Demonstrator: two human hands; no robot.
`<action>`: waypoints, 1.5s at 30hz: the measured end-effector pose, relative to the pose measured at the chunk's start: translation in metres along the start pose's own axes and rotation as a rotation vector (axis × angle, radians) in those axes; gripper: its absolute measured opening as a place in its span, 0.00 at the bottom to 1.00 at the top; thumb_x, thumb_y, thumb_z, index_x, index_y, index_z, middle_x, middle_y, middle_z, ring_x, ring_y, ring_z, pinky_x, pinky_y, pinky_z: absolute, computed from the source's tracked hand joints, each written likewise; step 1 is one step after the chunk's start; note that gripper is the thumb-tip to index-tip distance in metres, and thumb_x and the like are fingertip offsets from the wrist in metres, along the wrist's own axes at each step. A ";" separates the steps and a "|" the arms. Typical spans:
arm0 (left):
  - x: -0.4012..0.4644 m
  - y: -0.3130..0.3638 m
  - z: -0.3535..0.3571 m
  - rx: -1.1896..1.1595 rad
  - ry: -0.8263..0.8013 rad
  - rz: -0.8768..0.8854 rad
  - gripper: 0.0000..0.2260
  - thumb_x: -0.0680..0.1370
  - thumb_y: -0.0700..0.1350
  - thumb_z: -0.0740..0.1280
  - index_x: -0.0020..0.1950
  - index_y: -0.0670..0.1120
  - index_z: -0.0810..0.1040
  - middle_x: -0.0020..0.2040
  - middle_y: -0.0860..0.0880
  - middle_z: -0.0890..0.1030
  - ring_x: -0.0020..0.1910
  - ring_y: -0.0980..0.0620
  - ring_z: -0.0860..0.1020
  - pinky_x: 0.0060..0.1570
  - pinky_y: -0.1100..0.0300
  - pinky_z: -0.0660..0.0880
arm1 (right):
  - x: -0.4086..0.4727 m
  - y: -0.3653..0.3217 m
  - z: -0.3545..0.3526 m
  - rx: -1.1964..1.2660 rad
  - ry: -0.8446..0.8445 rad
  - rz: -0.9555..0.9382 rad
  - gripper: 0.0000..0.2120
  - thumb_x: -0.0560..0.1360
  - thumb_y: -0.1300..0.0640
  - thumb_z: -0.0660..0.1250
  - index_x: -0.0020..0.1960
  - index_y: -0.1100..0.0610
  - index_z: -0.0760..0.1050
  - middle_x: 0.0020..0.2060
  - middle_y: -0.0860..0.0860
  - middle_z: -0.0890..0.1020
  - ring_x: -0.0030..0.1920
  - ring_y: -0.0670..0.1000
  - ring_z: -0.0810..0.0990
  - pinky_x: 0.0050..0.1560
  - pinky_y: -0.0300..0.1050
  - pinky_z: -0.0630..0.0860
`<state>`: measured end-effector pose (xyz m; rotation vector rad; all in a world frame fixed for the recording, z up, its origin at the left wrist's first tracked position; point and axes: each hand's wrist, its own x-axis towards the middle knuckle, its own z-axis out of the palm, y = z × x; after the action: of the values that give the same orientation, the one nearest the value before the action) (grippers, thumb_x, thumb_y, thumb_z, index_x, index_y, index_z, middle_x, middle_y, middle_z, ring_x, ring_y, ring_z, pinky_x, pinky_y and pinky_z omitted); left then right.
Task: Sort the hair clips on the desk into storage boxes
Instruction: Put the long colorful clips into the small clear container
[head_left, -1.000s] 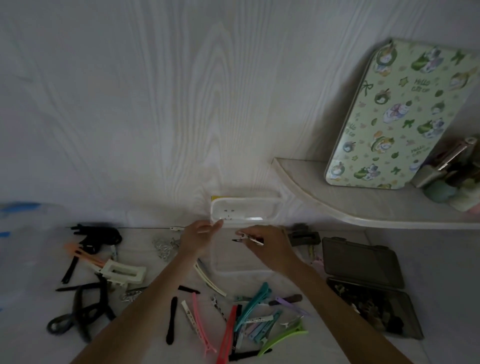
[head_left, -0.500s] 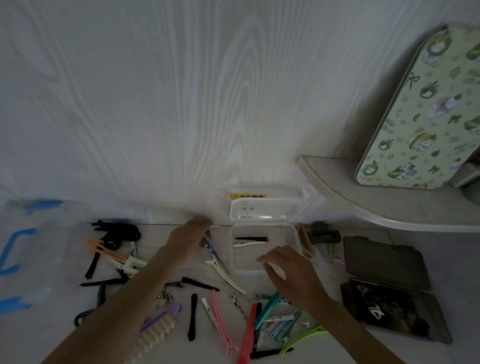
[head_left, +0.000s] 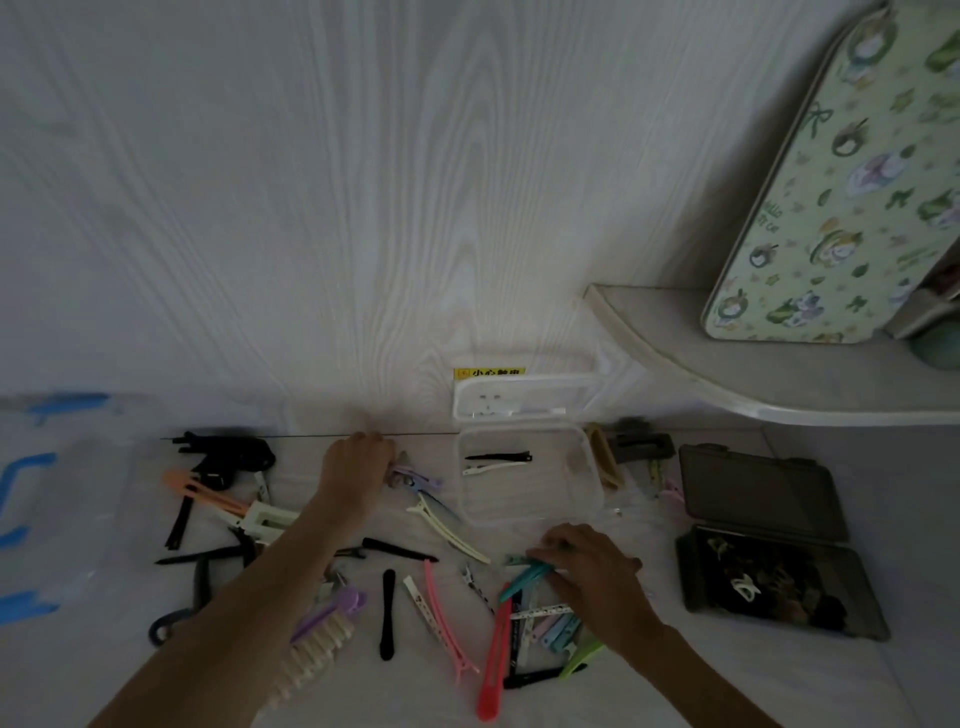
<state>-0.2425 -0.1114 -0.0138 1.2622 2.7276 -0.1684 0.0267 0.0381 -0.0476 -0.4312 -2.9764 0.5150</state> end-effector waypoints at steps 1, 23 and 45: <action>-0.003 -0.001 0.001 0.009 -0.006 0.002 0.09 0.79 0.46 0.60 0.53 0.47 0.78 0.53 0.48 0.80 0.53 0.49 0.78 0.48 0.57 0.73 | 0.001 -0.002 0.003 0.008 0.021 0.027 0.14 0.64 0.52 0.70 0.49 0.44 0.80 0.41 0.42 0.78 0.43 0.41 0.72 0.40 0.33 0.73; -0.078 -0.003 -0.031 -0.802 0.443 -0.141 0.14 0.77 0.58 0.59 0.46 0.48 0.75 0.39 0.55 0.79 0.41 0.55 0.79 0.42 0.57 0.77 | 0.039 -0.026 -0.062 0.018 0.383 -0.038 0.14 0.76 0.50 0.56 0.53 0.51 0.78 0.42 0.47 0.80 0.44 0.48 0.76 0.50 0.39 0.66; -0.030 0.113 -0.040 -0.598 0.179 0.198 0.18 0.76 0.52 0.65 0.66 0.52 0.72 0.62 0.53 0.78 0.62 0.51 0.74 0.59 0.58 0.70 | -0.037 0.017 -0.080 0.319 0.032 0.156 0.13 0.74 0.53 0.60 0.49 0.55 0.81 0.46 0.51 0.83 0.47 0.44 0.77 0.50 0.31 0.66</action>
<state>-0.1400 -0.0551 0.0258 1.3792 2.4607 0.7523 0.0779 0.0682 0.0198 -0.6317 -2.7710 0.9687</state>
